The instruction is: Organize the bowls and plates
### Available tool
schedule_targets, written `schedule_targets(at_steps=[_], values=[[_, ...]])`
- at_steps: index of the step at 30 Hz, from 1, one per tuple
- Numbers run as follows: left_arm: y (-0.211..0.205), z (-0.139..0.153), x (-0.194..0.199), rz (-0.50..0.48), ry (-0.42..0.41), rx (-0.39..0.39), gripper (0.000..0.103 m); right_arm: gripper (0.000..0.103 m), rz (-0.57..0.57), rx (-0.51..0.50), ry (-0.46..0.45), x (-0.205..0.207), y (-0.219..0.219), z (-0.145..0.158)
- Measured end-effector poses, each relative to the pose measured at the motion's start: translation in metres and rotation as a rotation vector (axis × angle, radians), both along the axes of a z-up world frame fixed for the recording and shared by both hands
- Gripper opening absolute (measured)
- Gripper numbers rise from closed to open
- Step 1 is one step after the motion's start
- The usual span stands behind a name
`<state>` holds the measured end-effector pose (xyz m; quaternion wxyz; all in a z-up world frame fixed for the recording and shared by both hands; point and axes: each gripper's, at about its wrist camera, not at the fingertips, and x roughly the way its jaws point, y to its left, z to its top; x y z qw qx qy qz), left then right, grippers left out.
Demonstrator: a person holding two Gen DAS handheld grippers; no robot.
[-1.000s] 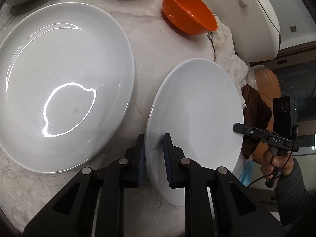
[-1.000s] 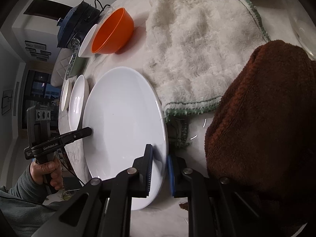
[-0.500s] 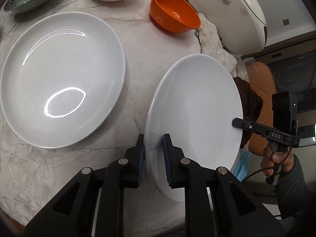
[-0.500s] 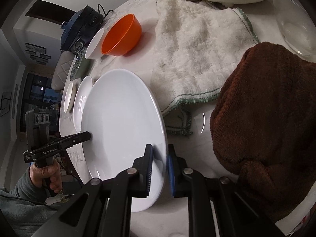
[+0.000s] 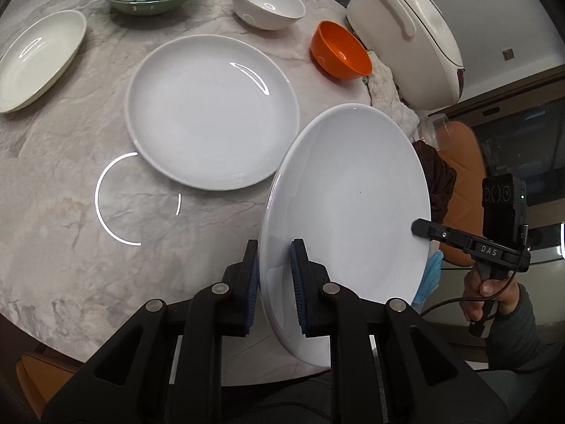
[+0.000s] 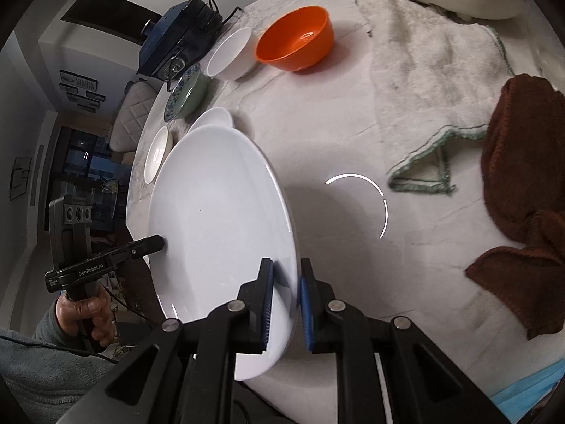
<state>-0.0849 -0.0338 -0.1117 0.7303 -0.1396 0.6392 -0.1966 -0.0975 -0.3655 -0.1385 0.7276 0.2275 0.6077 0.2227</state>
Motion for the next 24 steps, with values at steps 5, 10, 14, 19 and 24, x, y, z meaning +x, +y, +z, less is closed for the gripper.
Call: schedule_targets(at_steps=[5,10,14,19,24], values=[[0.069,0.007,-0.013,0.038,0.004,0.011,0.016,0.016,0.016,0.018,0.020,-0.005,0.058,-0.002],[0.143,0.008,-0.025,0.065,0.018,0.039,0.016,0.016,0.048,0.040,0.031,-0.003,0.122,-0.009],[0.196,0.000,-0.028,0.078,0.031,0.060,0.016,0.016,0.072,0.049,0.042,0.004,0.170,-0.019],[0.246,-0.016,-0.016,0.079,0.040,0.080,0.016,0.016,0.077,0.050,0.062,0.016,0.213,-0.036],[0.276,-0.036,-0.001,0.061,0.051,0.086,0.016,0.016,0.072,0.032,0.075,0.025,0.249,-0.048]])
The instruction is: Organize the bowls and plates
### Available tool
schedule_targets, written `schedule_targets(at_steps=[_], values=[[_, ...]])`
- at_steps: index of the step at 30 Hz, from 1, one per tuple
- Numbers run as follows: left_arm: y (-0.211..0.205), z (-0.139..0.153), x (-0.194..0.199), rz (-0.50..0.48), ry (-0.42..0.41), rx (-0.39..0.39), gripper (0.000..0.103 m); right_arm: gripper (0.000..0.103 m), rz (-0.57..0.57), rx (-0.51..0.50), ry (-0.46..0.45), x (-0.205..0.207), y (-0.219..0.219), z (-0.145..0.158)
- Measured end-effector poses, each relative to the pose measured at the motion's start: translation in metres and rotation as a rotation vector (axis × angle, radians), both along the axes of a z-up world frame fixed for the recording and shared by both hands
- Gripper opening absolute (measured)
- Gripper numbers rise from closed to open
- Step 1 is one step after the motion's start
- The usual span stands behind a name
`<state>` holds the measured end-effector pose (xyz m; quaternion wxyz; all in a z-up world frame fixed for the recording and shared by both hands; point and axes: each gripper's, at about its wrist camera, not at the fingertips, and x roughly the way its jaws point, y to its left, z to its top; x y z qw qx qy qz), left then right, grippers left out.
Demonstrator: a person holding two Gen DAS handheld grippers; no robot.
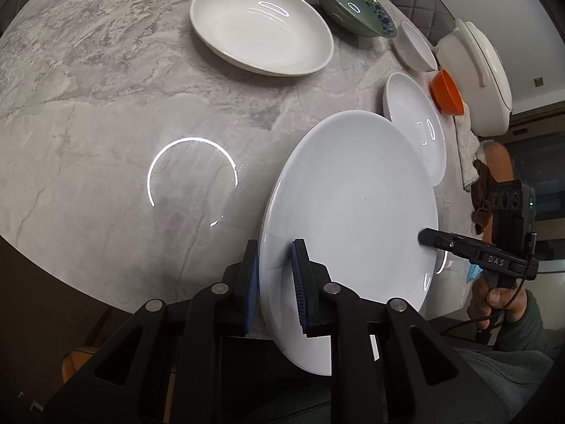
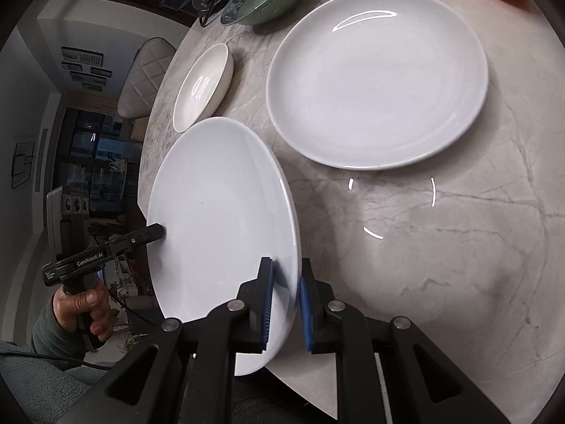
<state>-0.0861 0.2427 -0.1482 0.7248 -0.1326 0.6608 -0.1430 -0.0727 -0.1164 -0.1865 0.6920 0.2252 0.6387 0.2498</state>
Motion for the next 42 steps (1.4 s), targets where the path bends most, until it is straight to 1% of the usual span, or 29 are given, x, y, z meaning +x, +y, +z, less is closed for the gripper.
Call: schedule_targets(at_steps=[2,5,12,18,20,24,27,30,31,32,33,34,35,36,37,38,39,40,42], values=[[0.010,-0.011,0.004,-0.008,0.014,-0.004,0.017,0.016,-0.006,-0.011,0.006,0.003,0.007,-0.003],[0.010,-0.022,0.010,-0.015,0.021,-0.002,0.017,0.016,-0.016,-0.031,0.009,0.001,0.019,-0.007],[0.014,-0.036,0.029,-0.067,0.014,0.008,0.017,0.018,-0.053,-0.074,0.019,0.006,0.030,-0.017],[0.006,-0.043,0.037,-0.095,0.023,0.003,0.018,0.018,-0.074,-0.106,-0.002,0.007,0.029,-0.015],[0.002,-0.044,0.037,-0.100,0.017,0.002,0.018,0.019,-0.067,-0.132,-0.015,0.005,0.031,-0.013],[0.003,-0.044,0.036,-0.080,0.015,-0.008,0.018,0.021,-0.062,-0.184,-0.042,0.005,0.038,-0.009],[0.009,-0.042,0.033,-0.048,0.018,-0.032,0.019,0.025,-0.024,-0.251,-0.084,0.004,0.051,-0.005],[0.013,-0.042,0.032,-0.023,0.015,-0.046,0.020,0.027,-0.002,-0.295,-0.118,0.001,0.057,-0.002],[0.015,-0.041,0.032,-0.014,0.014,-0.048,0.027,0.027,0.002,-0.308,-0.125,0.000,0.058,-0.002],[0.018,-0.039,0.032,-0.002,0.008,-0.051,0.035,0.031,0.007,-0.320,-0.132,0.000,0.060,-0.001],[0.020,-0.035,0.031,0.012,-0.003,-0.056,0.058,0.036,0.010,-0.326,-0.141,-0.001,0.061,0.001],[0.024,-0.029,0.031,0.026,-0.022,-0.068,0.076,0.040,0.012,-0.331,-0.154,-0.003,0.062,0.004],[0.027,-0.022,0.030,0.043,-0.052,-0.080,0.079,0.049,0.010,-0.335,-0.171,-0.006,0.061,0.007],[0.028,-0.014,0.030,0.057,-0.081,-0.089,0.080,0.058,0.002,-0.334,-0.188,-0.009,0.061,0.012],[0.031,-0.007,0.031,0.065,-0.103,-0.093,0.082,0.063,-0.012,-0.326,-0.201,-0.012,0.058,0.018],[0.033,0.000,0.033,0.073,-0.120,-0.101,0.085,0.072,-0.030,-0.317,-0.212,-0.016,0.054,0.024],[0.035,0.006,0.036,0.077,-0.137,-0.113,0.095,0.082,-0.051,-0.307,-0.221,-0.019,0.048,0.029],[0.035,0.012,0.039,0.076,-0.153,-0.114,0.103,0.087,-0.076,-0.295,-0.227,-0.022,0.042,0.036],[0.031,0.027,0.047,0.062,-0.186,-0.112,0.103,0.098,-0.130,-0.258,-0.230,-0.029,0.028,0.045]])
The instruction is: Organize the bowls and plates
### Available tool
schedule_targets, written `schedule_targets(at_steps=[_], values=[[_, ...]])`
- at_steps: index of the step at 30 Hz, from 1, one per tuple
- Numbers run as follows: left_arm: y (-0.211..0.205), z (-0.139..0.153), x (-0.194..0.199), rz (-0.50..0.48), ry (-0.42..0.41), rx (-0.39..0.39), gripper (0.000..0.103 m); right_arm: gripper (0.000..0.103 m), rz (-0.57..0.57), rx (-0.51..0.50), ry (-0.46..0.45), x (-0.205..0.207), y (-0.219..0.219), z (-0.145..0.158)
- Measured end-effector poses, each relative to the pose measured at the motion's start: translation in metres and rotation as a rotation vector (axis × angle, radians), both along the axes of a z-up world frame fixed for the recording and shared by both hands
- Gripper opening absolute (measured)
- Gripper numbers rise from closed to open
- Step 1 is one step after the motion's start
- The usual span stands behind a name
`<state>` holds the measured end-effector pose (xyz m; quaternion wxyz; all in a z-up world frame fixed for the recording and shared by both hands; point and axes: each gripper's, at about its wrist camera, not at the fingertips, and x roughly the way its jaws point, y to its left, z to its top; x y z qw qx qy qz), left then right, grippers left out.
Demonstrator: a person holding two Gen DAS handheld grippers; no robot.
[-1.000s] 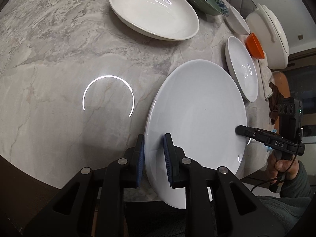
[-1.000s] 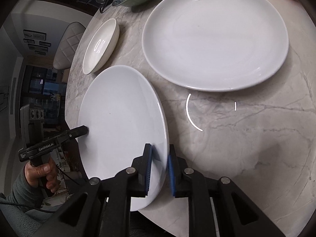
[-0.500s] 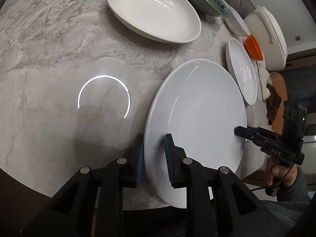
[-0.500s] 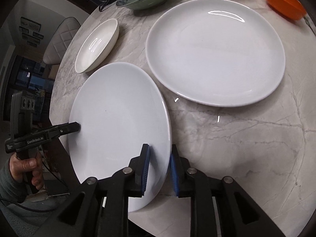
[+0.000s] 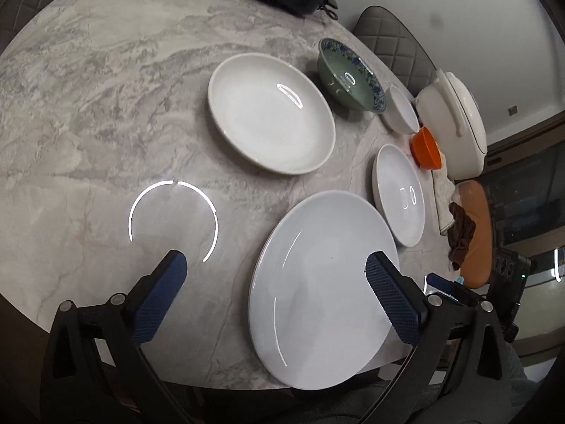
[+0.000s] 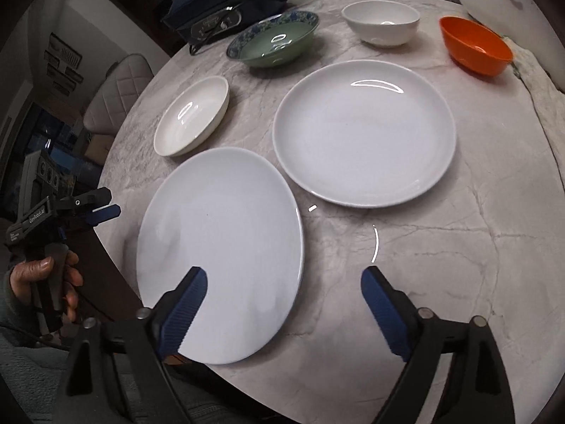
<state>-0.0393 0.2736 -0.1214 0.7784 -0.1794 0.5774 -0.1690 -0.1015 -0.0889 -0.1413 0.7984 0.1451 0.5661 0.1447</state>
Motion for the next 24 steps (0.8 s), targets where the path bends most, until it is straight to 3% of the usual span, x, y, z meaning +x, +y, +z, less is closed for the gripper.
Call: schedule_targets(at_steps=[2,10,14,18,21,24], values=[[-0.009,0.014,0.005,-0.027,-0.042,0.004,0.103,0.103,-0.051,0.025,-0.001,-0.006,-0.015,0.008],[-0.083,0.060,0.014,-0.143,-0.227,0.069,0.103,0.103,-0.224,0.117,-0.037,-0.023,-0.084,0.034],[-0.128,0.063,0.021,-0.170,-0.204,0.099,0.103,0.103,-0.231,0.145,-0.084,-0.011,-0.115,0.046],[-0.164,0.056,0.044,-0.157,-0.073,0.099,0.103,0.103,-0.238,0.199,-0.095,0.017,-0.144,0.045],[-0.185,0.054,0.061,-0.151,-0.057,0.106,0.102,0.103,-0.256,0.277,-0.096,0.036,-0.168,0.043],[-0.204,0.047,0.081,-0.147,-0.048,0.169,0.102,0.102,-0.248,0.338,-0.088,0.055,-0.182,0.035]])
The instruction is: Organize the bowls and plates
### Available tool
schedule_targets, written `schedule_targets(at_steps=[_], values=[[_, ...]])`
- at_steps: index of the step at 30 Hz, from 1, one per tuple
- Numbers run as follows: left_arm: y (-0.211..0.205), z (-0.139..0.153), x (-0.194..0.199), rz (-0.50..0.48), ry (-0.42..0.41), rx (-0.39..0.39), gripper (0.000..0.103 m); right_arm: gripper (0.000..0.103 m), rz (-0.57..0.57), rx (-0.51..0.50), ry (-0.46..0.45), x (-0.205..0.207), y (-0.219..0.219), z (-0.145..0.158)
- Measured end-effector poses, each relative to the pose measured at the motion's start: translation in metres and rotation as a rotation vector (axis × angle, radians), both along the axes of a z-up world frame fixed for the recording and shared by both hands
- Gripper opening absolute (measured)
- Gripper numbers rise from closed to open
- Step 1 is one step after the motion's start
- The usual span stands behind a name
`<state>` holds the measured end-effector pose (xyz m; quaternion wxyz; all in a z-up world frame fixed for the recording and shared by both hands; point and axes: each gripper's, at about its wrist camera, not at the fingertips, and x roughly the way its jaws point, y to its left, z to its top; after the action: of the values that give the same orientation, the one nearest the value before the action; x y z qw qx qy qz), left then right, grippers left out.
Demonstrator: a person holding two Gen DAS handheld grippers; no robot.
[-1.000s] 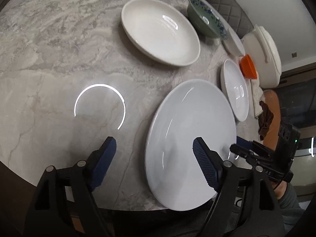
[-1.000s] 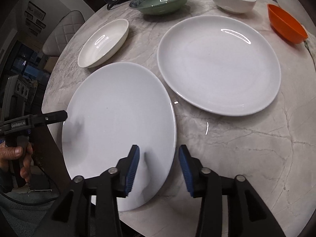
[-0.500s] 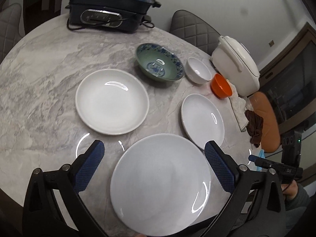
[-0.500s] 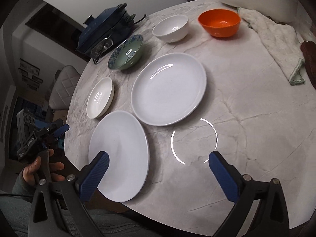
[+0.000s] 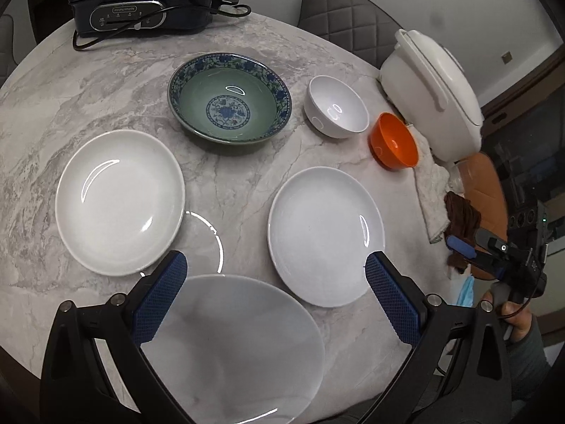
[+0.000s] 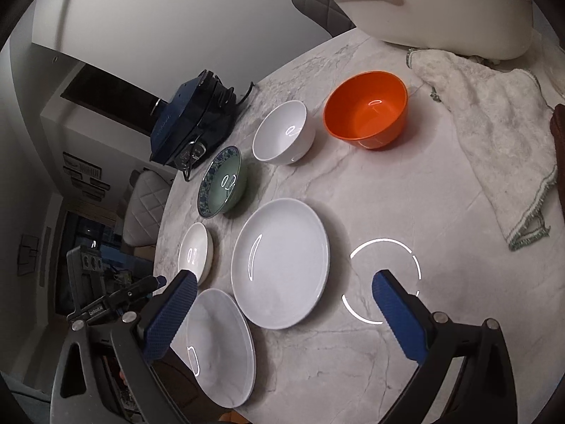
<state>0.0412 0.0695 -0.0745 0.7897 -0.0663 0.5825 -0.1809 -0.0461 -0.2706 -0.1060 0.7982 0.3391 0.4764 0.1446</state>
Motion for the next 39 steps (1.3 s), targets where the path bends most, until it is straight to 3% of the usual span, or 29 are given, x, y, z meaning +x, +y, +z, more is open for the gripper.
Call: schedule_targets(at_steps=[4,6,11,14,28,31,36,38,39], values=[[-0.022,-0.029,0.025,-0.042,0.060,0.027,0.101,0.094,0.061,0.011,0.052,0.023,-0.002,-0.023],[-0.031,-0.043,0.033,-0.068,0.075,0.053,0.101,0.080,0.108,0.022,0.086,0.033,0.001,-0.037],[-0.044,-0.075,0.050,-0.115,0.129,0.061,0.096,0.067,0.160,0.046,0.133,0.049,0.007,-0.065],[-0.048,-0.092,0.057,-0.126,0.170,0.063,0.076,0.061,0.172,0.062,0.157,0.056,0.009,-0.078],[-0.068,-0.122,0.067,-0.175,0.232,0.055,0.067,0.051,0.219,0.084,0.217,0.070,0.018,-0.096],[-0.067,-0.126,0.068,-0.168,0.245,0.052,0.056,0.048,0.220,0.085,0.234,0.071,0.021,-0.101],[-0.063,-0.126,0.070,-0.167,0.243,0.050,0.053,0.042,0.226,0.090,0.247,0.072,0.025,-0.105],[-0.062,-0.126,0.070,-0.168,0.249,0.034,0.047,0.041,0.227,0.090,0.248,0.073,0.026,-0.105],[-0.060,-0.127,0.070,-0.166,0.253,0.027,0.038,0.041,0.227,0.091,0.248,0.073,0.026,-0.105]])
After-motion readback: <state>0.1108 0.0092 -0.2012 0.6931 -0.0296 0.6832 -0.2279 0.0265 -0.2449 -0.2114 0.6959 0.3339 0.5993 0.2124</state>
